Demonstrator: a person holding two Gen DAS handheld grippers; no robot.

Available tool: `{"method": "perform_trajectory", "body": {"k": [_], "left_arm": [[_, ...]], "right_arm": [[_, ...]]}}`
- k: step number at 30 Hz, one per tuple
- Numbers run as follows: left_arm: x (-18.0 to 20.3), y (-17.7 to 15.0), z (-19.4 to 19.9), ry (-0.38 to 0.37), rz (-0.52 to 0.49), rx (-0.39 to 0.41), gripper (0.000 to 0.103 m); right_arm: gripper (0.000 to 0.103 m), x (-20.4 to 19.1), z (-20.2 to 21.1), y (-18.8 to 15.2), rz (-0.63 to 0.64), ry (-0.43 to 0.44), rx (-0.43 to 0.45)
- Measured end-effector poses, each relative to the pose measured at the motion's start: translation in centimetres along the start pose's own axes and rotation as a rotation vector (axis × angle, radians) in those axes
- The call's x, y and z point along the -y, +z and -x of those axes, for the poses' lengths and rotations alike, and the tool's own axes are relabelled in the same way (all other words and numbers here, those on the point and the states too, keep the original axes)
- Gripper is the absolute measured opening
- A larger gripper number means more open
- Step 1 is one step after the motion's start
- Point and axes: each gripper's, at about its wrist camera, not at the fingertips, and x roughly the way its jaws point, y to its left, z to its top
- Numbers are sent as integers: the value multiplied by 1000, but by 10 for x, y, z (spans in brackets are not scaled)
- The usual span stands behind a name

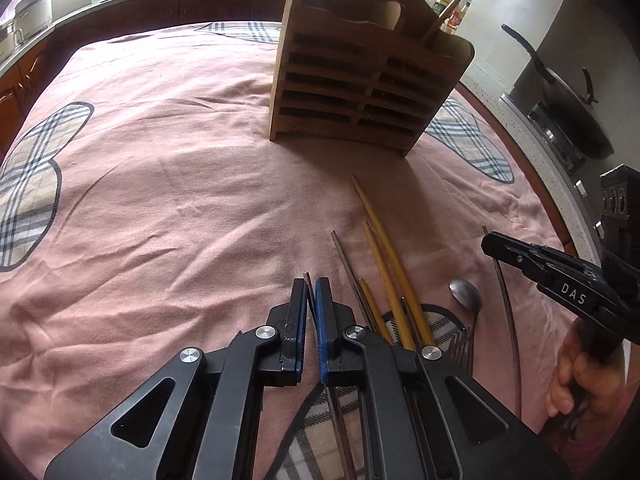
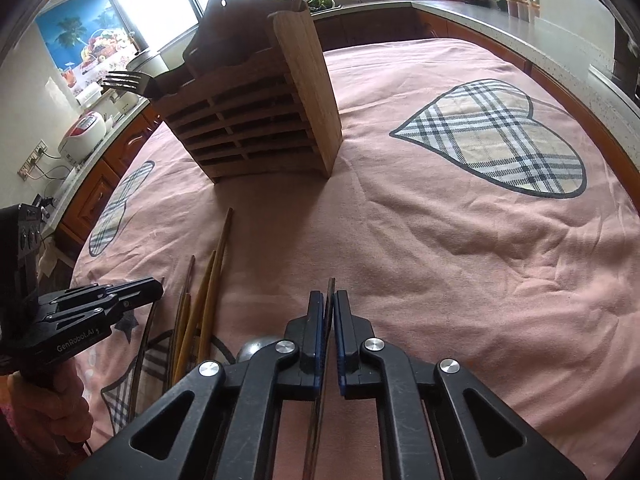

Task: Organize utensils

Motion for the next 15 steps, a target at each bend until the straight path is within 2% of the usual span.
{"method": "perform_trajectory", "body": {"k": [15], "left_arm": [[-3, 2, 99, -65, 28, 200, 3]], "right_arm": [[4, -20, 69, 13, 14, 65, 160]]}}
